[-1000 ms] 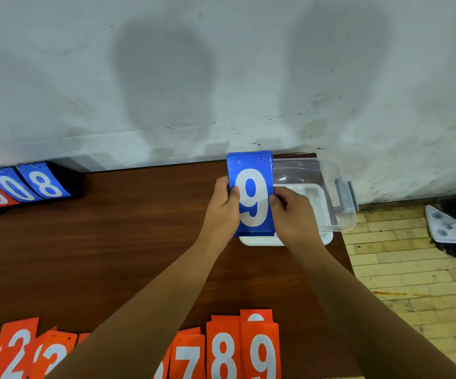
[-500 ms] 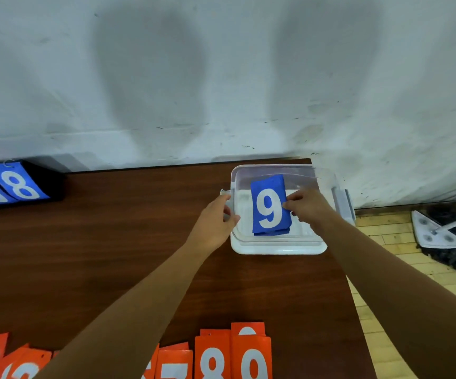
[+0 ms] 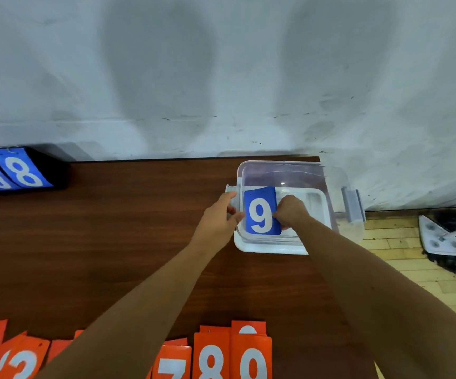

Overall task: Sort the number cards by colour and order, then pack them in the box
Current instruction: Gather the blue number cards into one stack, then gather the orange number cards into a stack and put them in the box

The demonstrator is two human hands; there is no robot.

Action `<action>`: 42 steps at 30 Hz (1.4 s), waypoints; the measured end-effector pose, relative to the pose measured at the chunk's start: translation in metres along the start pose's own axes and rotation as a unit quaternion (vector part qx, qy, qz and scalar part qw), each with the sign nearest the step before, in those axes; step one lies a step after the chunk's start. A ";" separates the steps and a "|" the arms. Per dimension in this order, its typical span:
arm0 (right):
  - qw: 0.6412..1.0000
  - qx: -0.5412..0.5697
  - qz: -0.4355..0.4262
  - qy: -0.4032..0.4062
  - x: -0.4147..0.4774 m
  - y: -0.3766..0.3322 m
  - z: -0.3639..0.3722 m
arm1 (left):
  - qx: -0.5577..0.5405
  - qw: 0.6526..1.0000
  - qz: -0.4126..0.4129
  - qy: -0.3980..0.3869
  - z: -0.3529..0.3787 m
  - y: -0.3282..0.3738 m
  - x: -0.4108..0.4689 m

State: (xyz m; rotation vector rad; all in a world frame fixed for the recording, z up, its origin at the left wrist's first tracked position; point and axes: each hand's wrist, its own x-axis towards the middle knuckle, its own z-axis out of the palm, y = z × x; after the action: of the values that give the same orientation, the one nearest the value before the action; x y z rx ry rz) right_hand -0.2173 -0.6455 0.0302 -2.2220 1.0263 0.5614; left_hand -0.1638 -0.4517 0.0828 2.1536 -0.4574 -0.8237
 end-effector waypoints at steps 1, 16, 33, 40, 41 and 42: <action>1.000 0.000 -0.002 0.005 -0.002 0.000 0.000 | 0.004 1.000 0.000 -0.002 0.000 0.000 0.000; 0.958 0.015 -0.169 0.231 -0.147 -0.098 0.005 | 0.117 0.986 -0.054 0.107 -0.153 -0.065 -0.071; 0.959 -0.007 -0.280 -0.038 -0.257 -0.419 0.291 | -0.029 0.935 -0.244 0.254 -0.432 -0.381 -0.274; 0.933 -0.099 -0.317 -0.135 -0.274 -0.486 0.413 | -0.010 0.906 -0.335 0.260 -0.460 -0.502 -0.313; 0.930 -0.117 -0.317 -0.144 -0.275 -0.491 0.429 | 0.015 0.906 -0.339 0.254 -0.458 -0.517 -0.312; 0.927 -0.135 -0.315 -0.150 -0.275 -0.494 0.443 | 0.035 0.906 -0.341 0.249 -0.455 -0.526 -0.310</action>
State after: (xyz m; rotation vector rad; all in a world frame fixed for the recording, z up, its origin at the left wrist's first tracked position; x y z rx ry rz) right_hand -0.0480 0.0526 0.0532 -2.4235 0.0519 0.7390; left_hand -0.0487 0.2992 0.0301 2.5024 0.5721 -0.5650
